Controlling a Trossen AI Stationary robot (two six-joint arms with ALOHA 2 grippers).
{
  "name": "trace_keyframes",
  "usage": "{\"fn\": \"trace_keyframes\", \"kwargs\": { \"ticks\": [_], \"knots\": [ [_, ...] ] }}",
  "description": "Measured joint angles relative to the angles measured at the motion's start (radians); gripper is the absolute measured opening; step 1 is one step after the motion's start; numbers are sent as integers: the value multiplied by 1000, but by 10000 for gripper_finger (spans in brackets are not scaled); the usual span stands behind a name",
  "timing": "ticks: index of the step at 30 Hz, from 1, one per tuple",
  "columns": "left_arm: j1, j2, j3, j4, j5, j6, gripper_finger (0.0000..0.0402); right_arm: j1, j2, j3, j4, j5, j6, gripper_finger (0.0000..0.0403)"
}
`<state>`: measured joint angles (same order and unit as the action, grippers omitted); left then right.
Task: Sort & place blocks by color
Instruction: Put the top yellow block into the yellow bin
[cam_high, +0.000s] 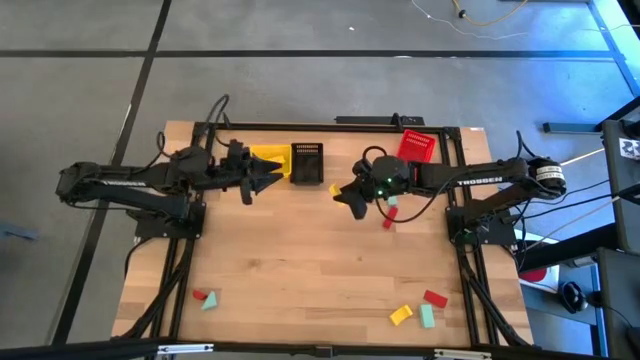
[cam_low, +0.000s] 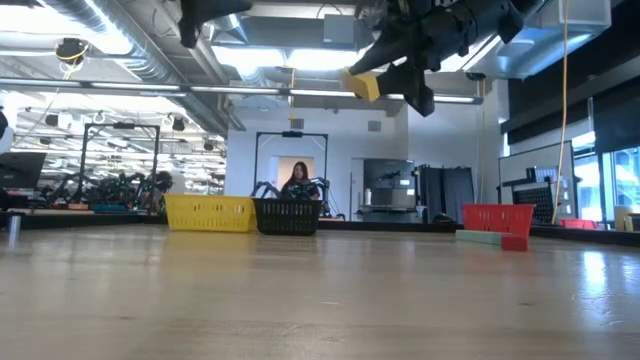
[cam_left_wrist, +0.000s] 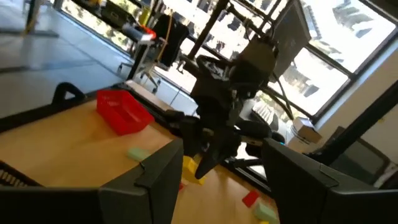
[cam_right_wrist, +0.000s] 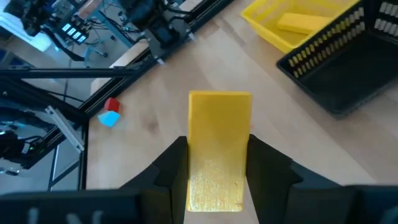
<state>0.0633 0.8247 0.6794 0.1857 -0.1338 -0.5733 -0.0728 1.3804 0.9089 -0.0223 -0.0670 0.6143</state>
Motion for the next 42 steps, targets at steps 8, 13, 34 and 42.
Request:
{"fn": "trace_keyframes", "kwargs": {
  "ticks": [8,13,34,42],
  "knots": [
    [2,138,17,14,108,-164,211,61,28,102,-56,61,-71,125],
    [1,242,68,22,129,-451,211,98,98,237,-218,191,-150,125],
    [-41,427,77,13,194,-763,211,177,327,452,-383,118,-309,125],
    [-61,463,78,26,237,-786,211,177,335,452,-313,120,-302,125]
  ]
}}
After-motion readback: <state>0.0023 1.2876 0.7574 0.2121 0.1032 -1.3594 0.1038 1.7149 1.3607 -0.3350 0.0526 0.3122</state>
